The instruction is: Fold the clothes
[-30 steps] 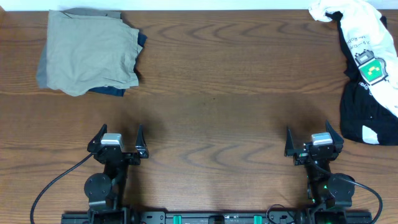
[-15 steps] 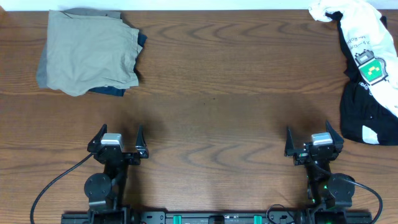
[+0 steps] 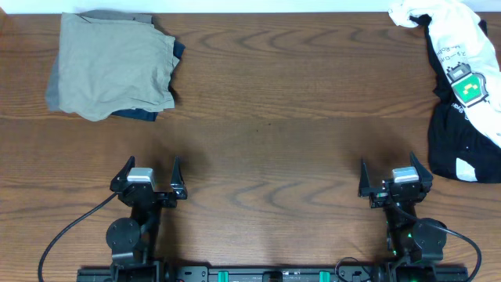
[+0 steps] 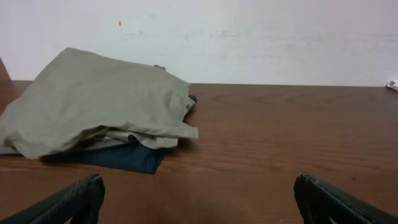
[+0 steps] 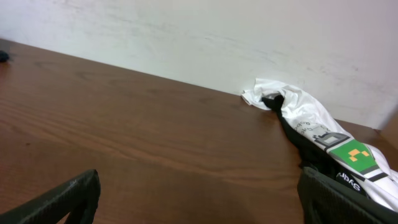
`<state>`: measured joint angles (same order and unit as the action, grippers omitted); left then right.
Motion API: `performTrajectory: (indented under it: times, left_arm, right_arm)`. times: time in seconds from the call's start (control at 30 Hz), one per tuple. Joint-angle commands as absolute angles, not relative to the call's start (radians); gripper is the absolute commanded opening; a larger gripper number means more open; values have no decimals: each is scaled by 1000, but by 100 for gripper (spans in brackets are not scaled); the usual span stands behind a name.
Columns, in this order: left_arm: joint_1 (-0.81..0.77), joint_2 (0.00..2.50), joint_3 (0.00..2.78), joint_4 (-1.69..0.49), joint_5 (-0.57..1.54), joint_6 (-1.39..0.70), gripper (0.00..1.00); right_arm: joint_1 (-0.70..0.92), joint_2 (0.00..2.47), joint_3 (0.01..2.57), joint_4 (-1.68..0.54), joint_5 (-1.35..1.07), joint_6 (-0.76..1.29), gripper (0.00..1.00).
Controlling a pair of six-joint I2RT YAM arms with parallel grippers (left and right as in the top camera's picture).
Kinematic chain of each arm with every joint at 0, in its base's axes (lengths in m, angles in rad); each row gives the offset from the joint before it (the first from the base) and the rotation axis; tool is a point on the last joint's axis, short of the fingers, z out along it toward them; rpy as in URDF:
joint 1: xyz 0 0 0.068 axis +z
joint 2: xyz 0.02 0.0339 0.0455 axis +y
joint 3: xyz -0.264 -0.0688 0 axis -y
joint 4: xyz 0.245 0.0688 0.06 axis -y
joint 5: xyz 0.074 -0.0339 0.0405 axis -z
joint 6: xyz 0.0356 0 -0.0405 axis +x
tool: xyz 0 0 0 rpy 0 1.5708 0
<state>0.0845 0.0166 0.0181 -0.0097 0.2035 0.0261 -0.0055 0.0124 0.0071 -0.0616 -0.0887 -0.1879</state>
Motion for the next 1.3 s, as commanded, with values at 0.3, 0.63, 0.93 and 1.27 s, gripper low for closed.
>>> performTrajectory:
  times: [0.3, 0.63, 0.93, 1.27]
  left_arm:
    - [89, 139, 123, -54, 241, -6, 98]
    - [88, 727, 611, -192, 362, -6, 98]
    - [52, 1195, 1088, -534, 393, 20, 98]
    - [-17, 1485, 1324, -687, 394, 85, 98]
  right_arm:
    - [-14, 114, 91, -20, -109, -38, 99]
    - [-14, 735, 592, -131, -109, -38, 99]
    - [-44, 1299, 1148, -505, -237, -43, 99]
    - [-160, 1576, 1367, -529, -246, -75, 99]
